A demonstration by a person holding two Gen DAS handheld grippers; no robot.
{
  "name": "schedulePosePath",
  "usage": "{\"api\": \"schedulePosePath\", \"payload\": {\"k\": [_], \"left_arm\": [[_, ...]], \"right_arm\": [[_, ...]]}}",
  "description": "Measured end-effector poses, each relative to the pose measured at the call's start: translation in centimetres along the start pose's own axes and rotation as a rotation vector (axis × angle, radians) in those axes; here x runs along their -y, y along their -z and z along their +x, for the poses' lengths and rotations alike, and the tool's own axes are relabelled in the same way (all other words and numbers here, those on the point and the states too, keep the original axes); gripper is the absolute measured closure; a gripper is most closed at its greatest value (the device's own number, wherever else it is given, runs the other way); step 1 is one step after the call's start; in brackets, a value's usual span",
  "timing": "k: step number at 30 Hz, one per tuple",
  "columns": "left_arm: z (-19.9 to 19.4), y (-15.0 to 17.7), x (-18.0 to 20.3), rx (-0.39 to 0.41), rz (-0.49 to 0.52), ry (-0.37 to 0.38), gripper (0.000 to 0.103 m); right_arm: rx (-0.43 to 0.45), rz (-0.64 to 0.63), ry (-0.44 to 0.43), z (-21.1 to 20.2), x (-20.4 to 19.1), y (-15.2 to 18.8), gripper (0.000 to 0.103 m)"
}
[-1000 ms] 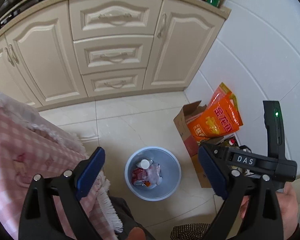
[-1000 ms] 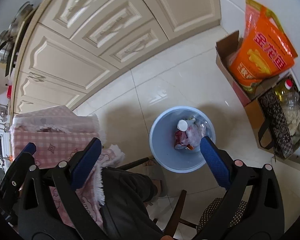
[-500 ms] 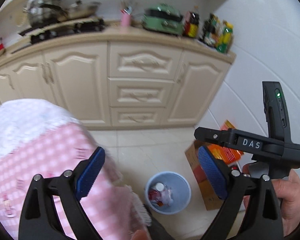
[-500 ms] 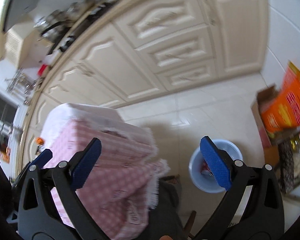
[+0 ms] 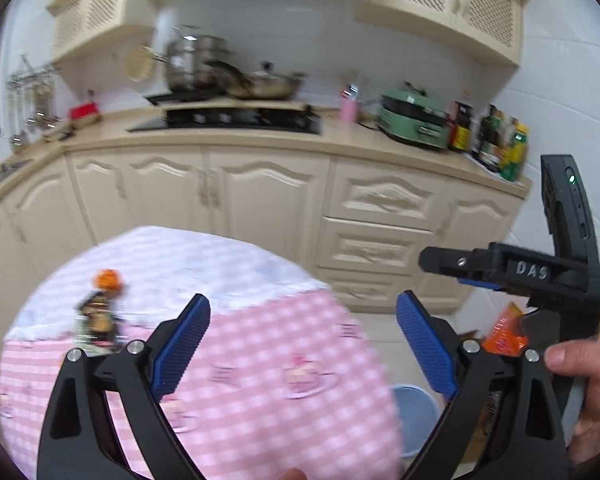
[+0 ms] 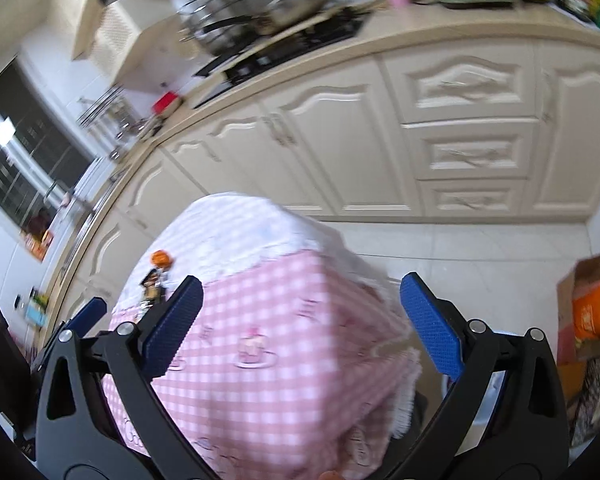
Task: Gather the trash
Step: 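Swing both tools back over the table, then grasp the white-green wrapper strip with the left tool while the right tool grasps the black snack bag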
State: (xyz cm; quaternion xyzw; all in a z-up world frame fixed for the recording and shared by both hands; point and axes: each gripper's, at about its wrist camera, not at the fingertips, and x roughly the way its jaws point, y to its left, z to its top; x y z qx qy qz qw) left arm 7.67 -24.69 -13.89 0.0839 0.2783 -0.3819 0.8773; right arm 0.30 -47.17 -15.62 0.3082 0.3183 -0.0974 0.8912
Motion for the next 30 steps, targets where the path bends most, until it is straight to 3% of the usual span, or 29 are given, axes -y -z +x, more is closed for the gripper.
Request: {"api": "schedulePosePath", "payload": {"k": [7, 14, 25, 27, 28, 30], "left_arm": [[-2.8, 2.3, -8.1, 0.006, -0.06, -0.165, 0.011], [-1.8, 6.2, -15.5, -0.087, -0.112, -0.287, 0.011], [5.3, 9.3, -20.2, -0.244, -0.088, -0.302, 0.012], [6.5, 9.4, -20.9, -0.271, -0.11, -0.296, 0.019], [7.2, 9.6, -21.3, -0.297, -0.13, -0.267, 0.036], [7.5, 9.5, -21.7, -0.295, -0.143, -0.252, 0.049]], "right_arm": [[-0.057, -0.117, -0.069, 3.7, -6.9, 0.7, 0.006], [-0.13, -0.202, -0.11, 7.7, -12.1, 1.9, 0.006], [-0.227, -0.261, -0.107, 12.8, -15.4, 3.8, 0.006], [-0.239, -0.27, -0.099, 13.5, -15.5, 4.0, 0.006], [-0.247, -0.276, -0.094, 14.0, -15.7, 4.1, 0.006], [-0.257, -0.286, -0.088, 14.6, -15.9, 4.4, 0.006]]}}
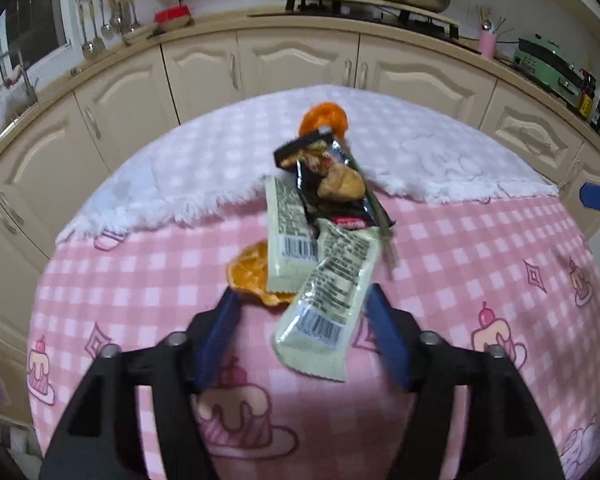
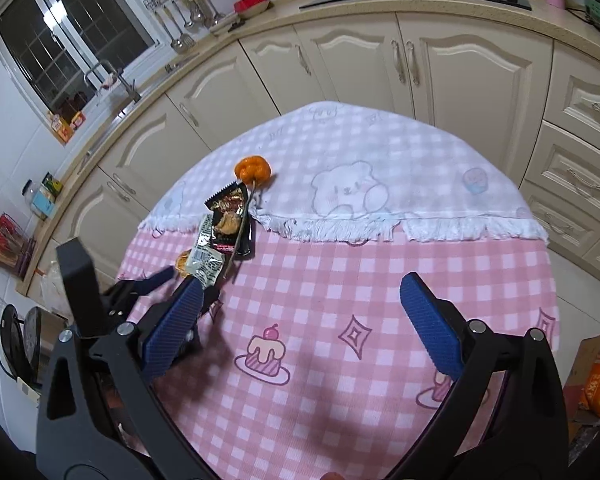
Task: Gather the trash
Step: 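Grasp the white-green wrapper strip with the left tool while the right tool grasps the black snack bag, then carry both wrappers to the blue bin and open both tools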
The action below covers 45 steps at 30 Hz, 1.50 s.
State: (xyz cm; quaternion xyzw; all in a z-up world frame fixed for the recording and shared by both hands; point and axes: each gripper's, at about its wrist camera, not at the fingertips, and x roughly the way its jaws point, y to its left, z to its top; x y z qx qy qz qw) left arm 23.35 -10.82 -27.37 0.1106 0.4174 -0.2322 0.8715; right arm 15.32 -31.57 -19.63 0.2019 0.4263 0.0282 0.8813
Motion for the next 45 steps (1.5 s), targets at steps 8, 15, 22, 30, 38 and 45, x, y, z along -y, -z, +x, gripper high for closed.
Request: {"api": "schedulePosePath", "payload": {"k": [8, 15, 22, 30, 38, 45], "left_arm": [[-1.3, 1.2, -2.8, 0.012, -0.105, 0.083, 0.096], [-3.4, 3.3, -5.3, 0.037, -0.19, 0.084, 0.096], [-4.0, 4.2, -7.1, 0.051, -0.229, 0.081, 0.096], [-3.9, 4.4, -7.3, 0.06, -0.249, 0.099, 0.096], [-3.9, 4.3, -7.4, 0.06, -0.254, 0.1, 0.096], [-5.8, 3.9, -7.0, 0.108, -0.271, 0.127, 0.097]], "right_arm": [[-0.058, -0.061, -0.007, 4.1, -2.1, -0.6, 0.006], [-0.106, -0.126, -0.014, 8.2, -4.8, -1.7, 0.024], [-0.091, -0.207, -0.051, 10.1, -7.8, -2.3, 0.046], [-0.095, -0.235, -0.012, 12.6, -8.3, -2.7, 0.069], [-0.089, -0.191, -0.053, 12.7, -8.1, -3.0, 0.081], [-0.044, -0.136, -0.129, 8.5, -6.6, -1.8, 0.081]]}}
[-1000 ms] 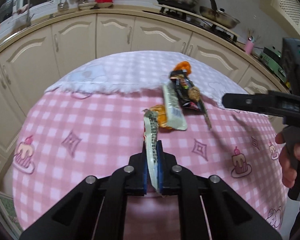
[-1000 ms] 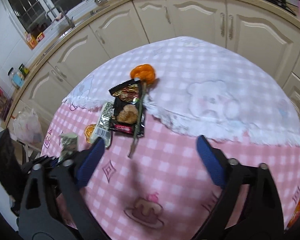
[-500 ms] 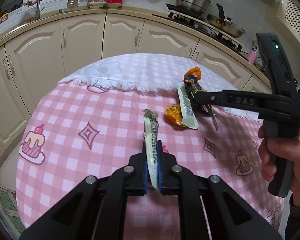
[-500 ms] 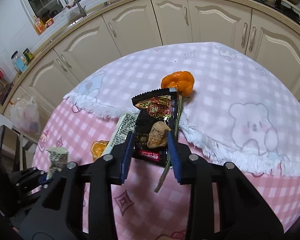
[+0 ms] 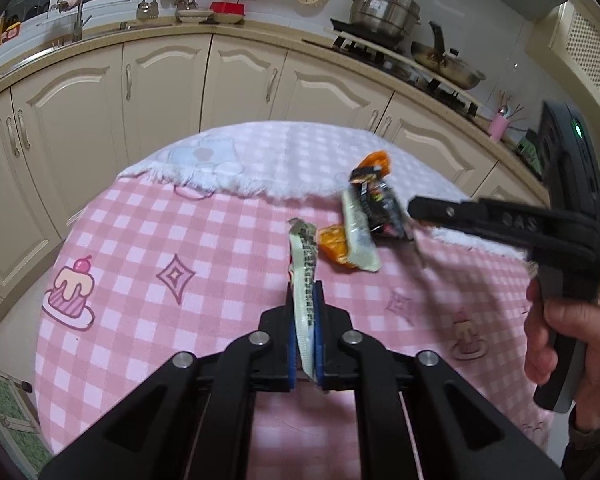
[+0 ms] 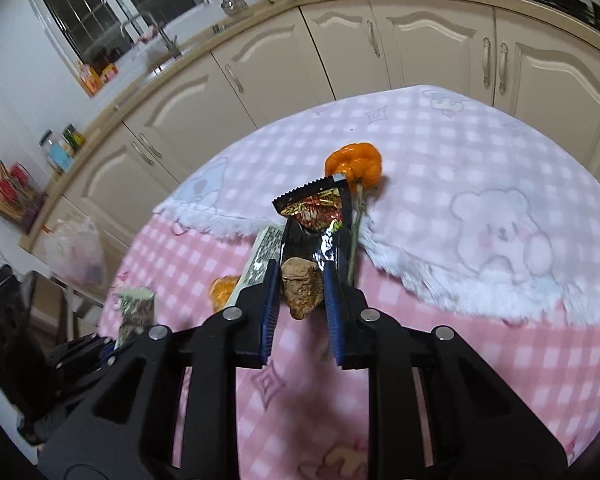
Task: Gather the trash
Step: 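Carry both wrappers to the blue bin and open both tools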
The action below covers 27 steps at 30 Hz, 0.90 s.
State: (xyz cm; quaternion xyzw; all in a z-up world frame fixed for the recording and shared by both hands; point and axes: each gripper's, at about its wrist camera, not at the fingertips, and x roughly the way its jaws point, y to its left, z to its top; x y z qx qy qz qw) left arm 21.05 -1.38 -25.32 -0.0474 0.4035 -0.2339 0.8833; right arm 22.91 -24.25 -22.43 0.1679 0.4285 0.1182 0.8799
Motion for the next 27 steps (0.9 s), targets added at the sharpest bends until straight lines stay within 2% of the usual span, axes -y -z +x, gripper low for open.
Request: {"api": "schedulePosePath", "payload": {"k": [7, 12, 18, 21, 25, 27], "left_arm": [[-2.1, -0.7, 4.3, 0.046, 0.022, 0.062, 0.097], [-2.3, 0.1, 11.0, 0.024, 0.099, 0.169, 0.097], [-0.5, 2.7, 21.6, -0.077, 0.267, 0.311, 0.097], [0.7, 5.0, 28.2, -0.14, 0.385, 0.392, 0.097], [3.2, 8.5, 35.9, -0.253, 0.498, 0.484, 0.097], [4.9, 10.4, 39.4, -0.329, 0.533, 0.526, 0.097]], "right_arm": [[0.073, 0.073, -0.076, -7.7, 3.0, 2.7, 0.081], [0.137, 0.157, -0.051, -14.1, 8.0, 5.7, 0.081], [0.193, 0.325, 0.137, -22.2, 17.2, 12.6, 0.081], [0.219, 0.462, 0.259, -26.5, 22.7, 17.7, 0.081], [0.213, 0.623, 0.367, -29.3, 27.9, 23.6, 0.081], [0.207, 0.692, 0.381, -30.0, 29.7, 26.2, 0.081]]}}
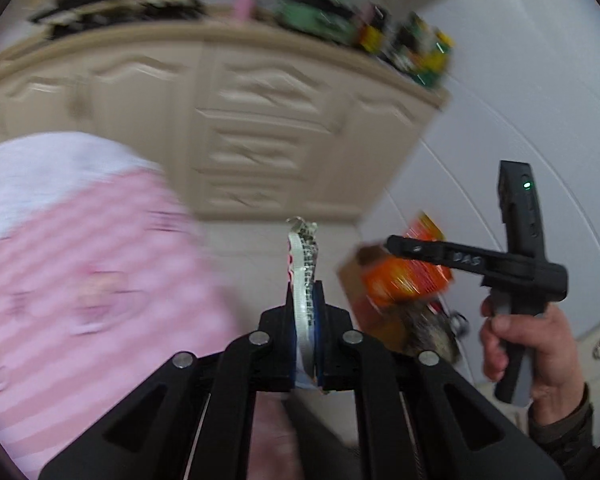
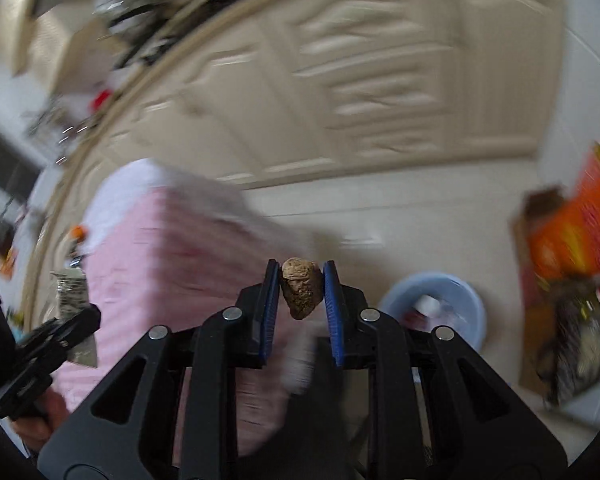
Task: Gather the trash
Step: 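Carry both wrappers to the blue bin and open both tools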
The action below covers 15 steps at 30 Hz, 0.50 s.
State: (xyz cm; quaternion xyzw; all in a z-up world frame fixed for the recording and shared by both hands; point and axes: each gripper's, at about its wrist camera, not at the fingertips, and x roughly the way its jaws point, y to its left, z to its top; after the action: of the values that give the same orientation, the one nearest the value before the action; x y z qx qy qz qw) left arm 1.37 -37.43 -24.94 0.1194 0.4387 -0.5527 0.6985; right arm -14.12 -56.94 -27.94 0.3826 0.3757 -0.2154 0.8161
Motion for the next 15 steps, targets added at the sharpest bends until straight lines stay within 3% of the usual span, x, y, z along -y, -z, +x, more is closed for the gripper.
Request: {"api": "schedulePosePath", "payload": {"k": [5, 12, 13, 14, 15], "left_arm": [[8.8, -0.1, 5.1, -0.178, 0.064, 0.069, 0.097], [16.1, 0.9, 7.7, -0.346, 0.112, 0.094, 0.093], [16.2, 1.1, 7.5, -0.357, 0.118, 0.082, 0.069], [16.5, 1.1, 7.4, -0.361, 0.11, 0.054, 0.033], [16.6, 0.7, 7.3, -0.349, 0.099, 0.039, 0.02]], "right_arm": [[-0.047, 0.114, 0.039, 1.3, 5.6, 1.7, 0.081], [-0.077, 0.217, 0.039, 2.7, 9.9, 2.6, 0.078], [-0.079, 0.245, 0.043, 2.7, 10.4, 2.6, 0.078], [-0.078, 0.263, 0.057, 2.7, 10.9, 2.7, 0.069], [-0.074, 0.271, 0.07, 2.7, 11.1, 2.7, 0.03]]}}
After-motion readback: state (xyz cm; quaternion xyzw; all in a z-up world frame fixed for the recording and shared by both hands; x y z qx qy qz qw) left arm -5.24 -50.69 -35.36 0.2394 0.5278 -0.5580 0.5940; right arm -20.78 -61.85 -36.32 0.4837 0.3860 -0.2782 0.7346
